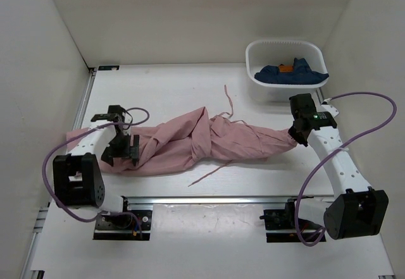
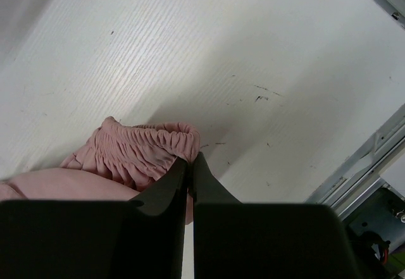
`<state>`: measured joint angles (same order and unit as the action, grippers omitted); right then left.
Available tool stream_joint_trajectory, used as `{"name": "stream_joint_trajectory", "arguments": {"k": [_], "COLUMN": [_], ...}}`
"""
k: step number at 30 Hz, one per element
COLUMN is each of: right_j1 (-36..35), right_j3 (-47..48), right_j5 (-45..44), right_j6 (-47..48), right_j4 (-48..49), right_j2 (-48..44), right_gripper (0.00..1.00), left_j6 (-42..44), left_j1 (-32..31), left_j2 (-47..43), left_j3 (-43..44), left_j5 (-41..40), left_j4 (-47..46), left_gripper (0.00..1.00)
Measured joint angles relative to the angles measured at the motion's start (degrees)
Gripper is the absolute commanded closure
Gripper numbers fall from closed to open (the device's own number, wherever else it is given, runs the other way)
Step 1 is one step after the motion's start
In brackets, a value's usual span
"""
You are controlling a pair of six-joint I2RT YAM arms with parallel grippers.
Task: Fold and stack the trousers
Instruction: Flatten the trousers out
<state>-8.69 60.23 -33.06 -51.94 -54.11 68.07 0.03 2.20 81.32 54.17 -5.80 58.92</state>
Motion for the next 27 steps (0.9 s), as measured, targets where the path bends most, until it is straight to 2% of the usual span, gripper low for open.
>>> {"name": "stream_joint_trajectory", "arguments": {"k": [1, 3, 4, 5, 8, 10, 13, 18, 20, 22, 24, 26, 27], "right_j1": [0.00, 0.00, 0.00, 0.00, 0.13, 0.46, 1.05, 3.96, 6.40, 8.13, 8.83, 9.07, 9.35], "right_j3": [0.00, -0.02, -0.02, -0.02, 0.96, 4.35, 14.91, 31.26, 33.59, 32.94, 29.05, 22.71, 18.71], "right_j5": [0.00, 0.02, 0.02, 0.00, 0.48, 1.16, 2.40, 5.46, 6.19, 6.60, 6.80, 6.80, 6.78], "right_j6": [-0.02, -0.02, -0.02, 0.07, 1.25, 2.43, 5.18, 8.66, 8.94, 8.76, 8.22, 7.32, 6.84], "right_j4": [0.00, 0.02, 0.02, 0.07, 0.22, -0.37, 0.02, 2.58, 3.74, 4.26, 5.03, 4.20, 3.98], "right_j2": [0.00, 0.00, 0.00, 0.00, 1.18, 3.91, 9.73, 13.86, 12.92, 10.73, 7.21, 3.15, 1.16], "right_gripper": [1.00, 1.00, 1.00, 1.00, 1.00, 1.00, 1.00, 1.00, 1.00, 1.00, 1.00, 1.00, 1.00], "left_j6": [-0.02, -0.33, -0.46, -0.42, -0.02, 0.04, 0.02, -0.02, -0.02, -0.07, 0.00, 0.04, 0.13], "left_j1": [-0.52, -0.83, -0.83, -0.83, -0.55, 0.52, 4.17, 11.41, 13.88, 16.13, 17.20, 17.53, 17.70], "left_j2": [0.90, 3.52, 5.03, 6.64, 10.97, 13.25, 15.47, 16.57, 13.84, 8.48, 1.99, -4.57, -7.32], "left_j3": [-1.03, -2.58, -3.15, -3.50, -3.23, 0.79, 15.21, 47.98, 52.98, 50.62, 42.36, 29.73, 22.53], "left_j5": [0.37, 0.48, 0.37, 0.28, -1.42, -2.51, -4.39, -7.34, -9.84, -12.04, -13.31, -14.99, -15.89], "left_j4": [0.02, -0.02, -0.33, -0.57, -1.97, -0.59, -0.74, -6.25, -9.86, -11.04, -12.04, -11.52, -12.07], "left_gripper": [0.09, 0.45, 0.70, 0.86, 0.86, 0.86, 0.86, 0.86, 0.86, 0.86, 0.86, 0.75, 0.57]}}
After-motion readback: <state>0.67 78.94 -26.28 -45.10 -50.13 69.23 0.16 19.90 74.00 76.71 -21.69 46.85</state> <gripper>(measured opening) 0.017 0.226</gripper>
